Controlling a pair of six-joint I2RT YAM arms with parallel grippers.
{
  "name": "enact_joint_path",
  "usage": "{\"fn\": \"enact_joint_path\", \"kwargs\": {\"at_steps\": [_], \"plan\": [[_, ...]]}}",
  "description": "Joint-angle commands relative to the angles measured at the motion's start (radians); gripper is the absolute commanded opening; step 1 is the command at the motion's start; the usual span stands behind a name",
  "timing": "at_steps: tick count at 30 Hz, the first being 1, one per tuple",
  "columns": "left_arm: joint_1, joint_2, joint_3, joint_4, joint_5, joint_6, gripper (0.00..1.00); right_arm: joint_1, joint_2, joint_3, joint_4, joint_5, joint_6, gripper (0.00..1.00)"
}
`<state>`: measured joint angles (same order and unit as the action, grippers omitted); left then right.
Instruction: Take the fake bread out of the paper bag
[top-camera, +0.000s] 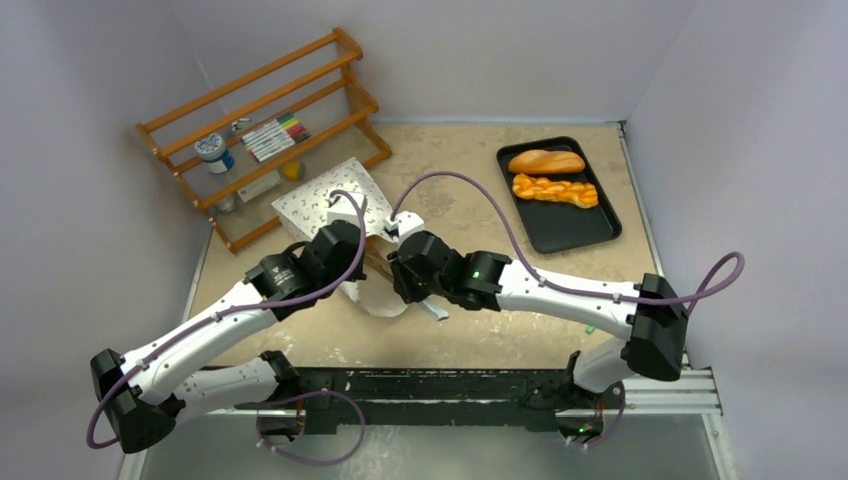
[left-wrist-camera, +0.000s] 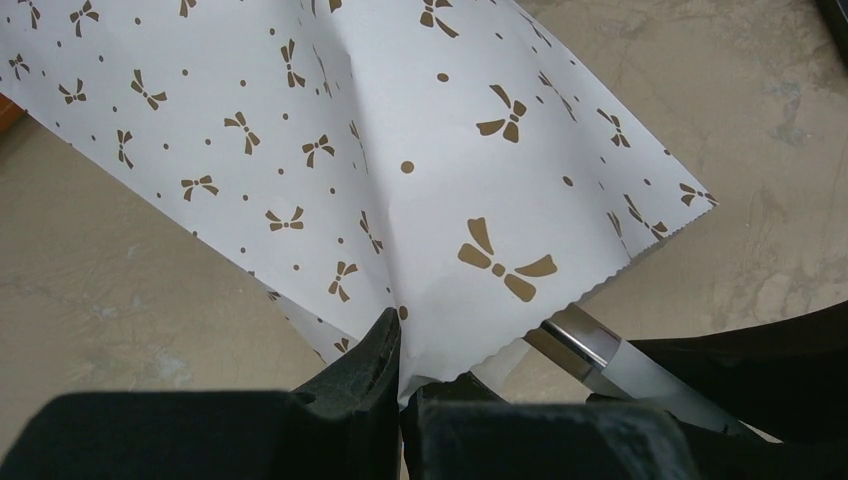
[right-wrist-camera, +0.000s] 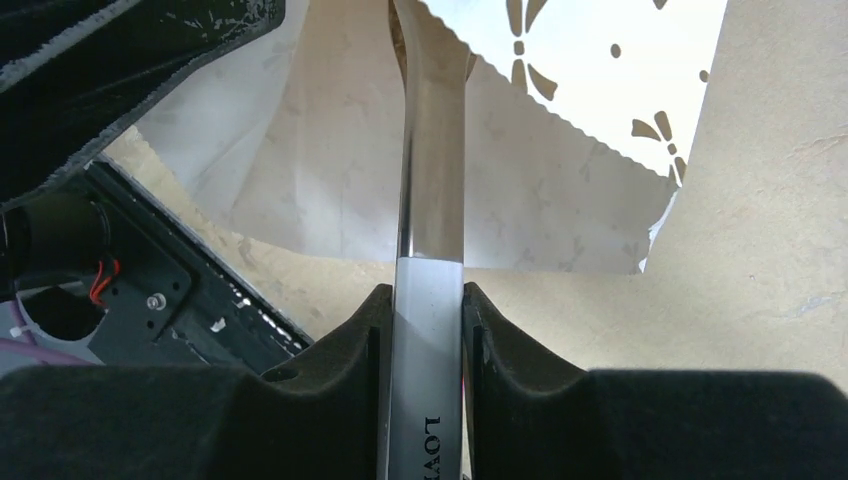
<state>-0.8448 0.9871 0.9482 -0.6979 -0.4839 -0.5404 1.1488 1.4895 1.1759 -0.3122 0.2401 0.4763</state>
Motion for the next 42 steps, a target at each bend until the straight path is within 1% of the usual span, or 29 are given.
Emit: {"fn": "enact_joint_path", "kwargs": {"at_steps": [1,6,11,15,20,25,27,29,31,35,39,42], "plan": [[-0.004,0.005,0.053,0.035,-0.026,-0.018,0.0,-0.004,-0.003,-0.013,0.021,0.014,0.025,0.0],[-0.004,0.011,0.059,0.033,-0.016,-0.018,0.0,-0.007,0.083,0.036,0.035,0.05,0.028,0.0],[-0.004,0.006,0.068,0.021,-0.018,-0.015,0.0,-0.02,0.107,0.053,0.024,0.036,0.043,0.02],[-0.004,0.012,0.066,0.034,-0.009,-0.015,0.0,-0.026,0.137,0.007,0.055,0.042,0.07,0.12],[-0.003,0.017,0.061,0.046,0.003,-0.018,0.0,-0.03,0.176,-0.027,0.104,0.123,0.097,0.32],[-0.004,0.014,0.059,0.043,0.011,-0.018,0.0,-0.053,0.24,-0.021,0.108,0.122,0.111,0.39],[-0.004,0.011,0.053,0.045,0.013,-0.019,0.0,-0.06,0.256,-0.026,0.104,0.123,0.12,0.44],[-0.004,0.009,0.041,0.052,0.021,-0.021,0.0,-0.064,0.257,-0.033,0.108,0.126,0.124,0.45],[-0.004,0.012,0.025,0.072,0.04,-0.018,0.0,-0.069,0.25,-0.04,0.109,0.134,0.125,0.48],[-0.006,0.034,-0.003,0.098,0.075,-0.01,0.0,-0.078,0.23,-0.05,0.114,0.144,0.12,0.5],[-0.011,0.035,-0.022,0.109,0.069,-0.011,0.0,-0.078,0.188,-0.058,0.118,0.174,0.111,0.51],[-0.012,0.04,-0.036,0.118,0.07,-0.012,0.0,-0.074,0.143,-0.064,0.126,0.204,0.071,0.52]]}}
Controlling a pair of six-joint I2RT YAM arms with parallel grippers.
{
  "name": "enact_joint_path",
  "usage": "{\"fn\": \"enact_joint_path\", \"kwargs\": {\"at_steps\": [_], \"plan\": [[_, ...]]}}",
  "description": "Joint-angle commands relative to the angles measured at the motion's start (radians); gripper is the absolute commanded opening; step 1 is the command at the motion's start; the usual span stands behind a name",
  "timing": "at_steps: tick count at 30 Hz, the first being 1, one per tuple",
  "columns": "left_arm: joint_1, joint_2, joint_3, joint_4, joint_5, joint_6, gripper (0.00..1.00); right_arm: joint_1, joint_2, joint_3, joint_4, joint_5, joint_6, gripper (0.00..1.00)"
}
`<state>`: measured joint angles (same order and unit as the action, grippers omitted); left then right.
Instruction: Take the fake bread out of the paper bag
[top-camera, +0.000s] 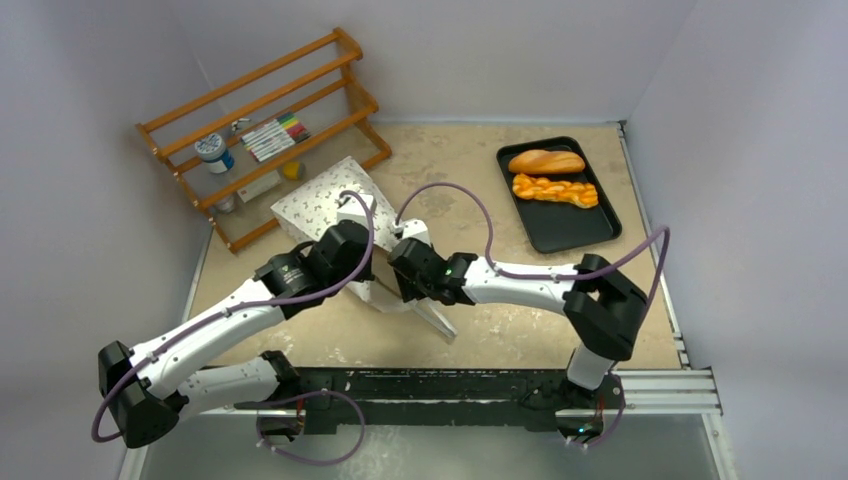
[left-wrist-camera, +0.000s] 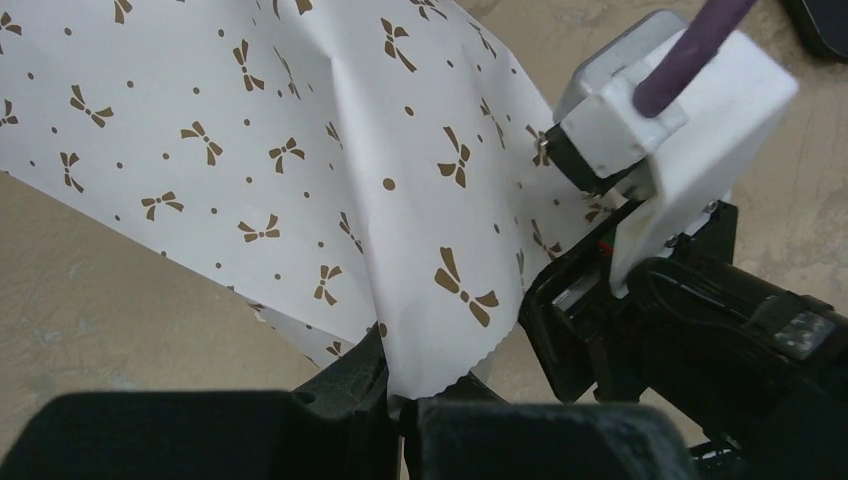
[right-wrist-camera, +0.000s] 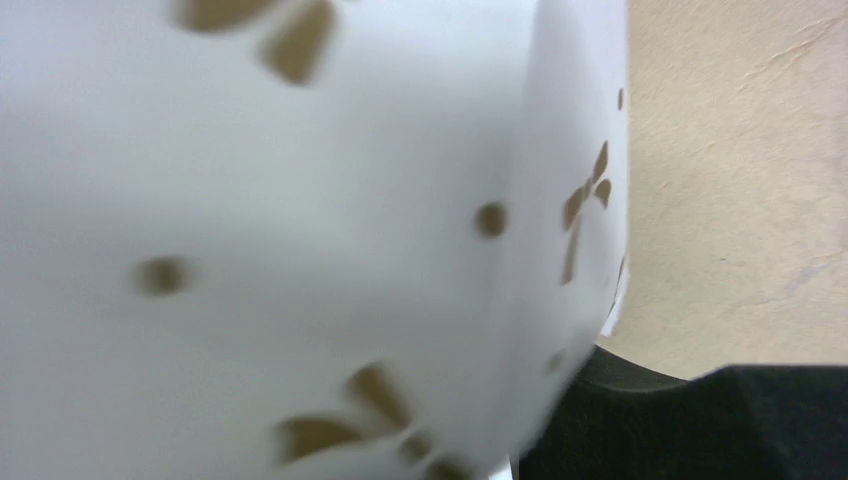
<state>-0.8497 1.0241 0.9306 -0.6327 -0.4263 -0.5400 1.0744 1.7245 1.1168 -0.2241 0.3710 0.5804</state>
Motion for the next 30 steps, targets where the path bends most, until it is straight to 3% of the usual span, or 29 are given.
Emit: {"fn": "enact_joint_path", "kwargs": {"at_steps": [1,6,11,13,14,30], "plan": [[-0.008,0.006,-0.021,0.056,0.013,-0.012,0.0,0.003,-0.102,-0.007,0.038,0.074,-0.045,0.52],[-0.008,0.011,-0.024,0.069,0.011,-0.012,0.0,0.017,-0.115,-0.029,0.048,0.049,-0.092,0.54],[-0.008,0.013,-0.033,0.082,0.016,-0.017,0.0,0.046,-0.104,-0.037,0.053,0.048,-0.106,0.63],[-0.009,0.016,-0.035,0.085,0.02,-0.018,0.0,0.054,-0.102,-0.042,0.058,0.056,-0.104,0.98],[-0.009,0.018,-0.034,0.085,0.021,-0.019,0.0,0.056,-0.103,-0.045,0.062,0.052,-0.109,1.0],[-0.015,0.002,-0.04,0.075,-0.001,-0.029,0.0,0.115,-0.083,-0.116,0.102,0.111,-0.166,0.87]]}}
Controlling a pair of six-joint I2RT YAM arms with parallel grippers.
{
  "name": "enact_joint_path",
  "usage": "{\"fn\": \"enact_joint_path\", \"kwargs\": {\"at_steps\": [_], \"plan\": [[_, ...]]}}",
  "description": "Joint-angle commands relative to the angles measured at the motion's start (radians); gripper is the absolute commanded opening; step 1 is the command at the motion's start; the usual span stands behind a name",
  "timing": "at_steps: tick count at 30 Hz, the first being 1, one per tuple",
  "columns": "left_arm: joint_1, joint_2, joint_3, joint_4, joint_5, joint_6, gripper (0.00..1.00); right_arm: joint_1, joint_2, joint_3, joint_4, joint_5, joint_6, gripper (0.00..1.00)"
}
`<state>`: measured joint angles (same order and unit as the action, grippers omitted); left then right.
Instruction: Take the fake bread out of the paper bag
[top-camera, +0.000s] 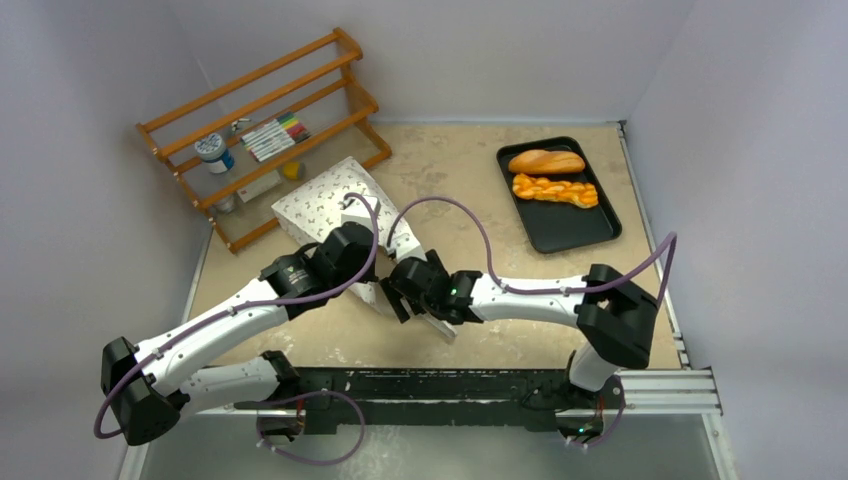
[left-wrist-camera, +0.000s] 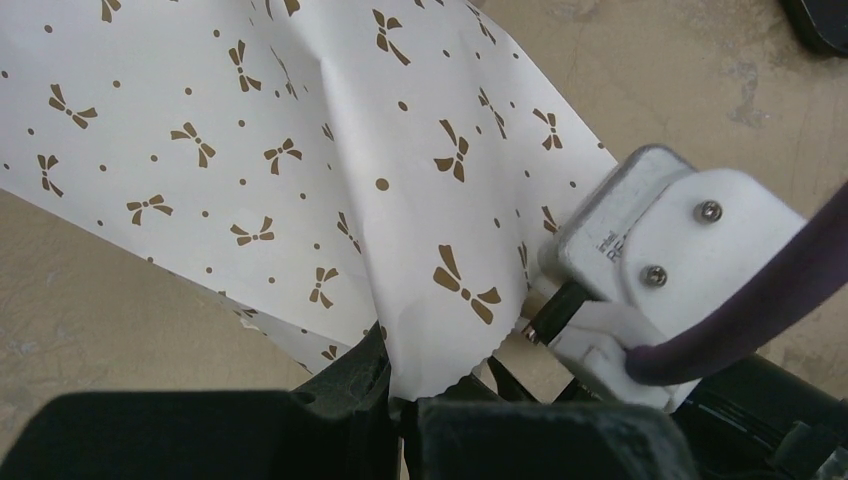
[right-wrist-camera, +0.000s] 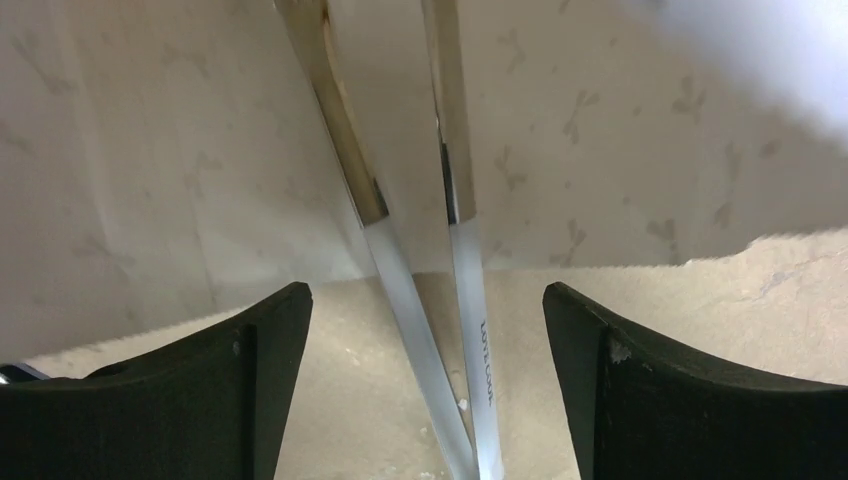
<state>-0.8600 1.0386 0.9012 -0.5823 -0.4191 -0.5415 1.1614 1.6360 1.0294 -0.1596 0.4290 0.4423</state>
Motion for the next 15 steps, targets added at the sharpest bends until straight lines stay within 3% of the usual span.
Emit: {"fn": "enact_joint_path", "kwargs": {"at_steps": [1,11,15], "plan": [[-0.005,-0.014,-0.011,0.025,-0.011,-0.027,0.0,0.037,0.01,-0.035,0.043,0.058,-0.028,0.87],[-0.006,-0.011,-0.004,0.021,-0.008,-0.032,0.0,0.064,0.102,-0.042,0.062,0.138,-0.026,0.86],[-0.006,-0.013,-0.001,0.014,-0.01,-0.032,0.0,0.065,0.126,-0.049,0.06,0.176,-0.018,0.81]]}}
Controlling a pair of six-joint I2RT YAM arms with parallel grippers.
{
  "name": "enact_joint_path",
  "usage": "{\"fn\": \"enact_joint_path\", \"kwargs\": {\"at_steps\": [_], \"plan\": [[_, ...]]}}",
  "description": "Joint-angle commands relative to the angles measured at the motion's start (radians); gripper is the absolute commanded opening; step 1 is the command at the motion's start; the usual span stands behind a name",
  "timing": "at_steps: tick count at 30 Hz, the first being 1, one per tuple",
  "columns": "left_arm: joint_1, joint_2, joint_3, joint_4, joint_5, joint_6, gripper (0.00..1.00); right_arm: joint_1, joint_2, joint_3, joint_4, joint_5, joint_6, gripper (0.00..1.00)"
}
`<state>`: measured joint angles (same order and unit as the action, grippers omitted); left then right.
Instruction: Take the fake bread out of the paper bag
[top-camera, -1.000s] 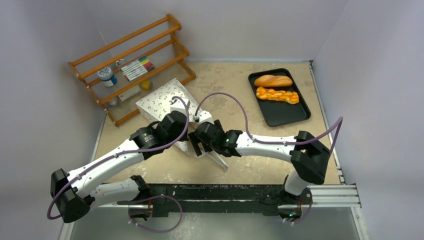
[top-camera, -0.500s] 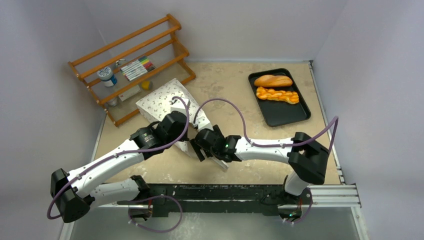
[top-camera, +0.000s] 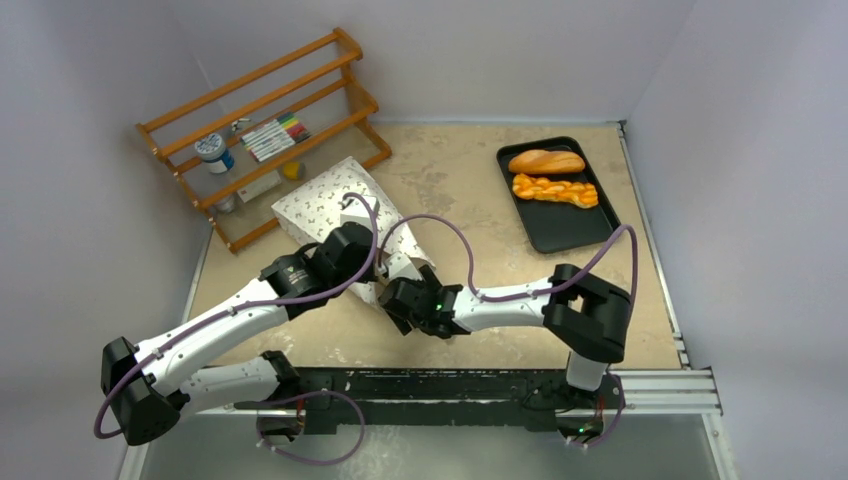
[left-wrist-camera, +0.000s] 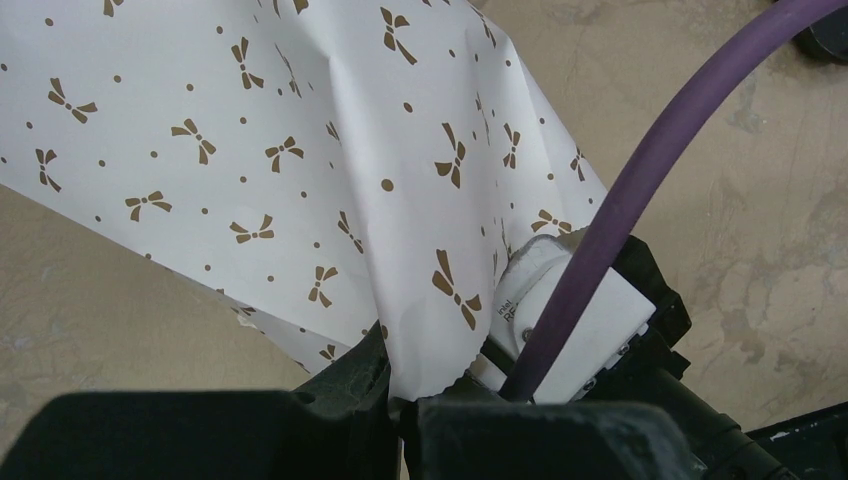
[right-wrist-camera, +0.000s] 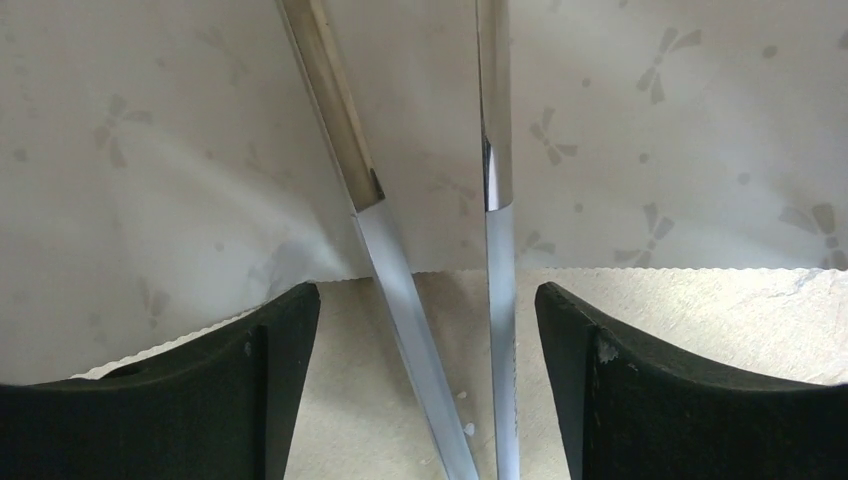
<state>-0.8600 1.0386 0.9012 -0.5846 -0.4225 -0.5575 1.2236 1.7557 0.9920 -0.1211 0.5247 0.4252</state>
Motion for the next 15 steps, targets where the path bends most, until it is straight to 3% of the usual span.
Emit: {"fn": "enact_joint_path", "kwargs": {"at_steps": [1,3,15], "plan": [[-0.007,-0.014,-0.004,0.017,-0.007,-0.016,0.0,0.003,0.009,-0.014,0.021,0.093,0.002,0.79],[-0.007,-0.015,-0.005,0.016,-0.007,-0.017,0.0,0.005,0.009,-0.016,0.018,0.114,0.01,0.72],[-0.007,-0.015,-0.013,0.017,-0.004,-0.022,0.0,0.007,-0.019,-0.052,0.003,0.108,0.031,0.68]]}}
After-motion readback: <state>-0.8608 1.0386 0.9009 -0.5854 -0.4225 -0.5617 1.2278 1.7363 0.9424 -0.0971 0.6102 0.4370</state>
